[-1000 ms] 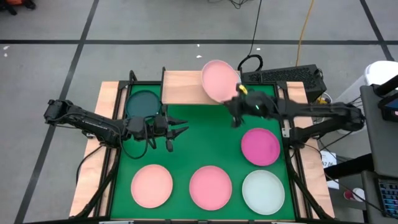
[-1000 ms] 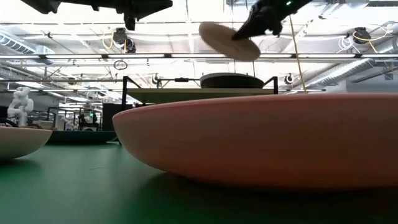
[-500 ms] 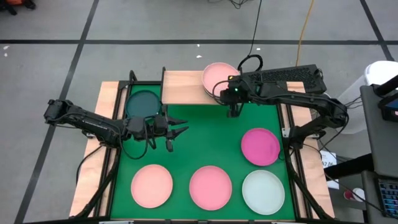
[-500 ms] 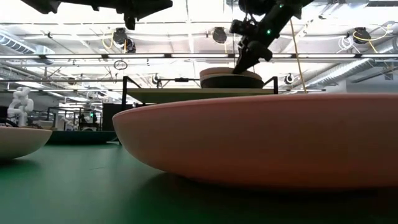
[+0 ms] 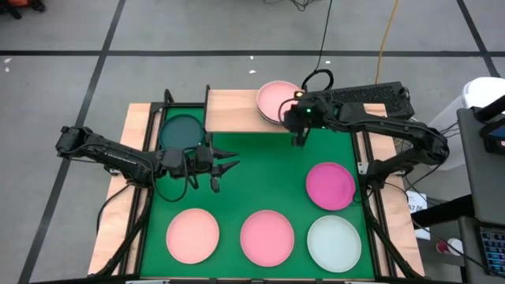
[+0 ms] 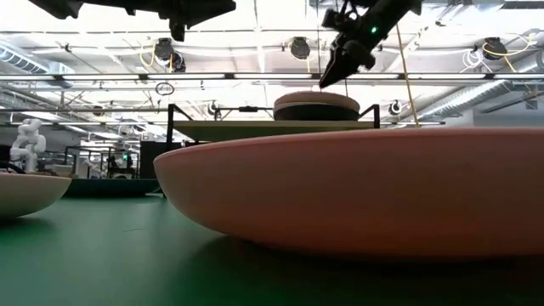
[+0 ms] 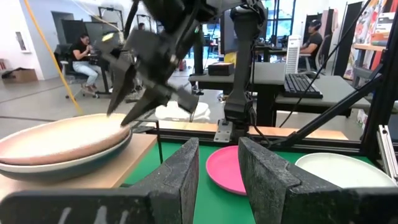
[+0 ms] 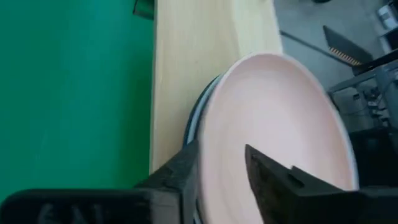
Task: Place and stack plates onto a shelf
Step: Stack the top light orange plate on top of the white plate on the shelf, then stack the white plate on top of the light orange plate on the shelf
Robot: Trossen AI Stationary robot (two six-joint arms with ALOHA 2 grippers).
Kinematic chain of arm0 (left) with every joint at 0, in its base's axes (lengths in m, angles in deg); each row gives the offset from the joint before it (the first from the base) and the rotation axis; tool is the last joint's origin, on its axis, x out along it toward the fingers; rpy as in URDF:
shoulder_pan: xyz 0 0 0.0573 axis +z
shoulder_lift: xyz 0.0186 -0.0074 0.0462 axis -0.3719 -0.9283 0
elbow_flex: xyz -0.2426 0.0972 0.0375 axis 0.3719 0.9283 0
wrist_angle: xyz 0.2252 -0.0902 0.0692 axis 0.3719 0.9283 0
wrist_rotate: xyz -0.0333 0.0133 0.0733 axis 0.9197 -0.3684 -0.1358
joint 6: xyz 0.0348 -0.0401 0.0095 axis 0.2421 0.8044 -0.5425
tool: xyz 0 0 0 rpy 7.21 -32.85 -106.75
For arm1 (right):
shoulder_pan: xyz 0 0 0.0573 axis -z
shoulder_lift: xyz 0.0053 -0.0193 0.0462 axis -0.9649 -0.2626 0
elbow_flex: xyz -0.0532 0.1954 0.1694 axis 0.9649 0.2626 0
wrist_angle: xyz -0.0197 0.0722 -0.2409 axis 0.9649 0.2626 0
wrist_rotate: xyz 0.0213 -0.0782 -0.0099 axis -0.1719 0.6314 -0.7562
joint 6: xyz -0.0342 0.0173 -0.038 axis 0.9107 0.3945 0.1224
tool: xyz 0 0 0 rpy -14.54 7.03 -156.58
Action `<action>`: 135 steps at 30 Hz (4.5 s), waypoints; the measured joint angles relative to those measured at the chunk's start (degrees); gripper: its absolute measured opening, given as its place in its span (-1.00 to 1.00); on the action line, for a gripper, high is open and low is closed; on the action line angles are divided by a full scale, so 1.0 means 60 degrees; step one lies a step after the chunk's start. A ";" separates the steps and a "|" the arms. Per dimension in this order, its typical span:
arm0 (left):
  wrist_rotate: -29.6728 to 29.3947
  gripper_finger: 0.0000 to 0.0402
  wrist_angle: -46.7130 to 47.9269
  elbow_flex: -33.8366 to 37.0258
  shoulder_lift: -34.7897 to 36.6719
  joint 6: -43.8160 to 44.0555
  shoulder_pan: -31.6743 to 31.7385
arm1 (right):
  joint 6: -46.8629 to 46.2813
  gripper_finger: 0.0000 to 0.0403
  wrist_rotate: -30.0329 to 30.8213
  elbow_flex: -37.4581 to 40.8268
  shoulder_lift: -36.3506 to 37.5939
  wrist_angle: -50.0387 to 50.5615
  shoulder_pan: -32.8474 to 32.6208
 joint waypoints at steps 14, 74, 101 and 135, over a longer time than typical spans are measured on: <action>0.0000 -0.40 0.0083 0.0004 0.0000 0.0162 -0.0005 | -0.3280 -0.31 -0.1239 0.0441 0.2024 0.2801 -0.3029; 0.0000 -0.40 0.0087 0.0007 0.0000 0.0521 -0.0096 | -1.6633 -0.48 -0.5007 0.6863 0.2394 0.0621 -0.8865; -0.0004 -0.40 -0.0358 0.0007 0.0000 0.0445 -0.0132 | -1.4057 -1.00 -0.0909 0.6448 0.4997 -0.1651 -0.7407; 0.0044 -0.40 -0.0400 0.0007 -0.0004 0.0231 -0.0132 | -0.7988 -1.00 -0.3071 -0.1218 -0.0319 -0.0012 0.3383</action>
